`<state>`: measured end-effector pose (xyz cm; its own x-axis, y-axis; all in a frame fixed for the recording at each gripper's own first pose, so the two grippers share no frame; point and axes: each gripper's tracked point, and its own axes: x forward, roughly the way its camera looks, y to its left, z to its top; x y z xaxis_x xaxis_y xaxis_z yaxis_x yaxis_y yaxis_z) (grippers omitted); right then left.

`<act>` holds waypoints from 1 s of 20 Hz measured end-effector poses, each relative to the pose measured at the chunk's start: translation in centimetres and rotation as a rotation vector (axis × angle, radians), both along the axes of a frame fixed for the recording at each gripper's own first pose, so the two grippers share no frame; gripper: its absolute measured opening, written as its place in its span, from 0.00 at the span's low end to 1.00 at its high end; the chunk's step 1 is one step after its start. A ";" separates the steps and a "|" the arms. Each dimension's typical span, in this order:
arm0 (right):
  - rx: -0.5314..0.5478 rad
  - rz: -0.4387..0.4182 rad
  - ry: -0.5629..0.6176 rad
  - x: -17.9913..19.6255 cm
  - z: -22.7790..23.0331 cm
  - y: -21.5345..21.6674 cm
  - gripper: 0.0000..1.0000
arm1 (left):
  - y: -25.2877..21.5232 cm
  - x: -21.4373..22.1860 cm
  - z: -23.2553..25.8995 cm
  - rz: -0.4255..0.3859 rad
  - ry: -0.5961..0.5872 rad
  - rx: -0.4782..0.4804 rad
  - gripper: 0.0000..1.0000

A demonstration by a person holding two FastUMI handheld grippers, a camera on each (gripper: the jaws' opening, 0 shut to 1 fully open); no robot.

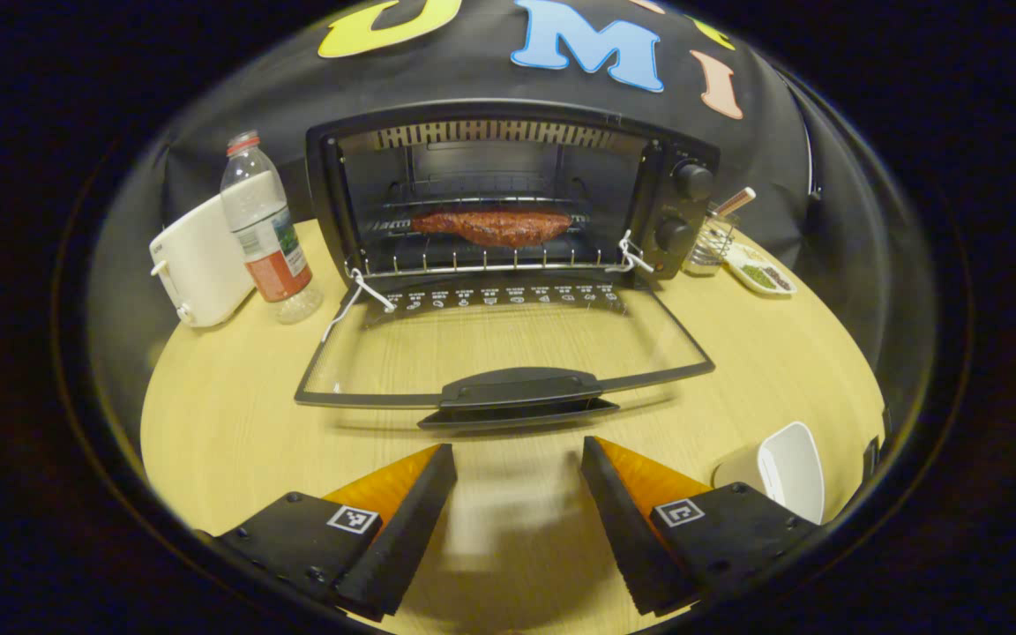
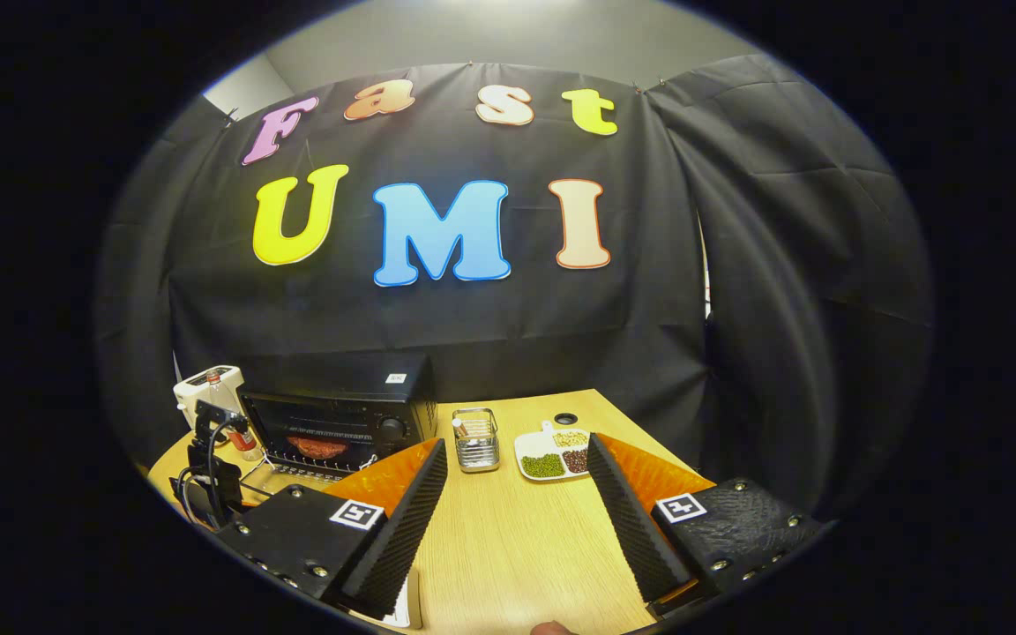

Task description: Open the electric oven with the left hand, put the food in, and close the electric oven.

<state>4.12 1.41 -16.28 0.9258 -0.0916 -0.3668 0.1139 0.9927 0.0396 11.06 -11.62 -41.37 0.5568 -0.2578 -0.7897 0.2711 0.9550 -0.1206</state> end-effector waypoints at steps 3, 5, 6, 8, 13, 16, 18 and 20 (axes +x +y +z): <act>0.008 -0.008 0.008 -0.1 -0.4 -0.3 0.96 | -0.2 1.0 -0.2 -0.028 -0.019 0.033 0.98; 0.014 -0.018 0.011 0.0 -0.4 -0.6 0.96 | 0.1 1.1 -0.4 -0.020 -0.020 0.046 0.98; 0.019 -0.022 0.010 0.1 -0.5 -0.8 0.96 | 0.1 1.2 -0.3 -0.016 -0.029 0.046 0.98; 0.024 -0.027 0.011 0.2 -0.6 -0.9 0.96 | 0.1 1.4 -0.1 0.004 -0.041 0.031 0.98; 0.008 -0.015 0.005 0.6 -0.5 -1.1 0.96 | 0.1 1.6 0.3 0.033 -0.020 0.007 0.98; 0.024 0.008 0.007 0.8 -0.6 -0.6 0.96 | 0.2 1.6 1.1 0.037 -0.044 0.013 1.00; 0.028 0.037 0.014 1.0 -0.8 -0.1 0.96 | 0.4 1.8 2.0 0.042 -0.065 0.015 0.98; 0.023 0.062 0.021 1.1 -1.0 0.4 0.96 | 0.3 1.8 2.9 0.050 -0.081 0.014 1.00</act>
